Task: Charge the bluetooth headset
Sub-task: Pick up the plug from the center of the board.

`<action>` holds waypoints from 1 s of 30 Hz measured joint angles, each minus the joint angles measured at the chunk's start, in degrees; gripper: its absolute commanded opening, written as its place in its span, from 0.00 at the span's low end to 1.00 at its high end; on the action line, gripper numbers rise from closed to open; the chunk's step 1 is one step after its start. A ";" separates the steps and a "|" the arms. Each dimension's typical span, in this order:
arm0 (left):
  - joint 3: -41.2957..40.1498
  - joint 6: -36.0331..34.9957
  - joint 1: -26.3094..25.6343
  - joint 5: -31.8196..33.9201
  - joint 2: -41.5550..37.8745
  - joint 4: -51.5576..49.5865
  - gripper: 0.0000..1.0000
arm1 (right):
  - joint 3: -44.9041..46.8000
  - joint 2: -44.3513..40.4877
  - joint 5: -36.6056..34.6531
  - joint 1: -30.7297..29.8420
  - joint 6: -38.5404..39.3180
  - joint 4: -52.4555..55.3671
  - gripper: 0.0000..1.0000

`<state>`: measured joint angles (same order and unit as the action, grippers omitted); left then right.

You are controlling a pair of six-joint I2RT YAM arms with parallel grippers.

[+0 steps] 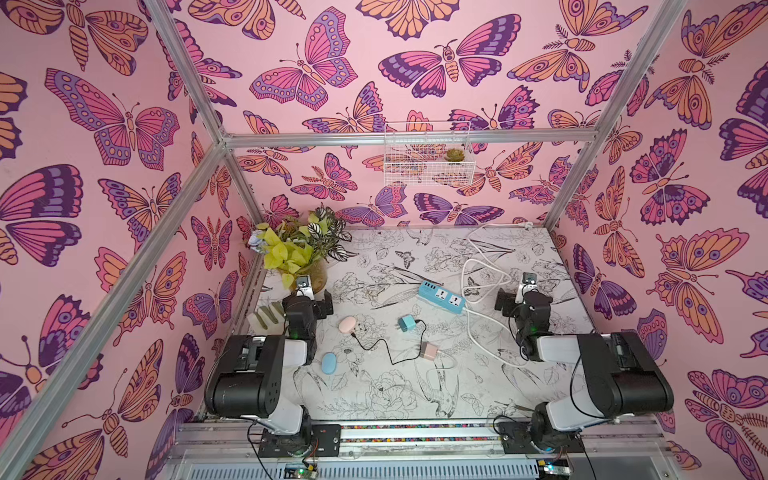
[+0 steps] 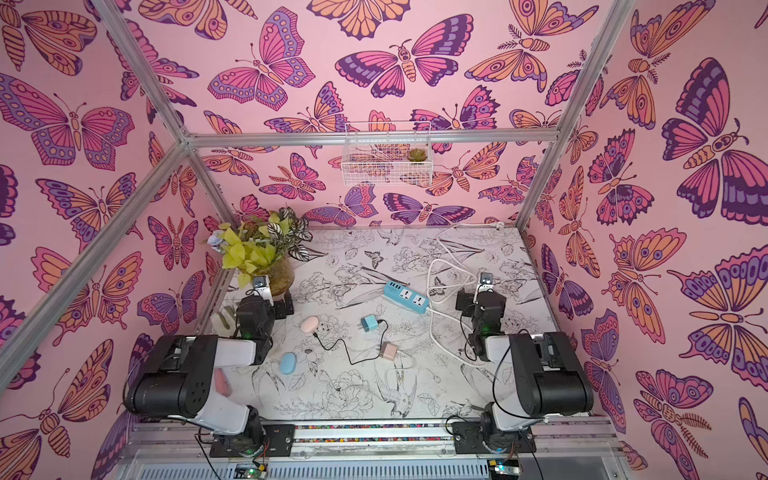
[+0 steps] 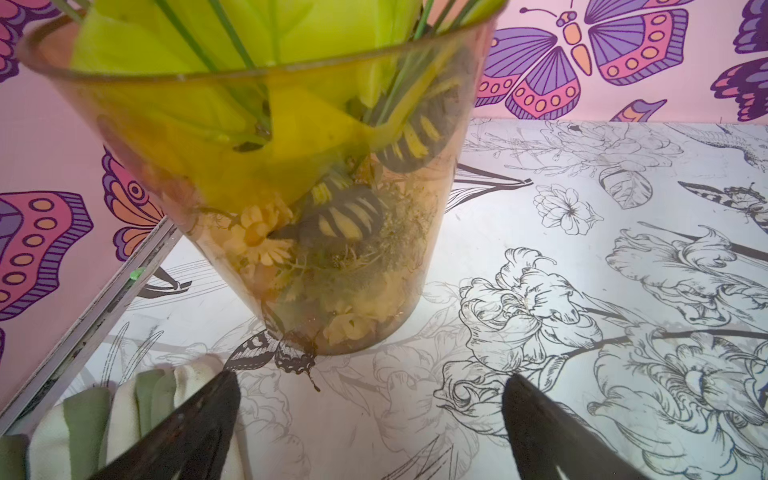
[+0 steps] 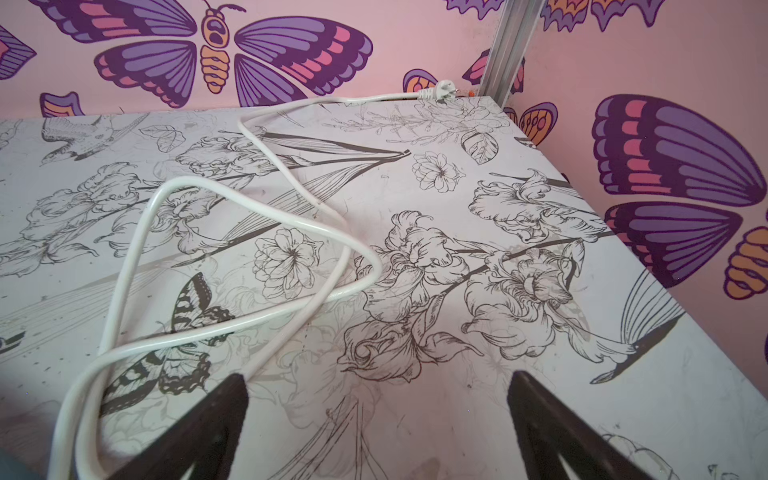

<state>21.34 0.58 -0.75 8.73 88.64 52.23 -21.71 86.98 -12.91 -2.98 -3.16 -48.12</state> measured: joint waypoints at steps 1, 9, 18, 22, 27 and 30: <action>0.00 0.02 0.00 0.00 0.00 -0.02 1.00 | 0.00 0.00 0.02 0.00 0.00 0.00 0.99; 0.00 0.02 0.00 0.00 0.00 -0.02 1.00 | 0.00 0.00 0.11 0.00 0.00 -0.02 0.99; 0.00 0.02 0.00 -0.15 0.00 0.00 1.00 | 0.00 0.00 0.11 0.00 0.00 0.00 0.99; 0.00 0.02 0.00 -0.20 0.00 0.00 1.00 | 0.00 0.00 0.11 0.00 0.00 0.00 0.99; 0.00 0.02 0.00 -0.20 0.00 0.00 1.00 | 0.00 0.00 0.11 0.00 0.00 -0.02 0.99; 0.04 0.07 -0.02 0.52 -0.57 -1.03 1.00 | 0.00 -0.09 0.11 0.00 -0.02 -0.02 0.99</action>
<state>21.39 0.64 -0.78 9.26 88.07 51.20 -21.71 86.89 -12.80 -2.98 -3.18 -48.14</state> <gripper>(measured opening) 0.998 0.992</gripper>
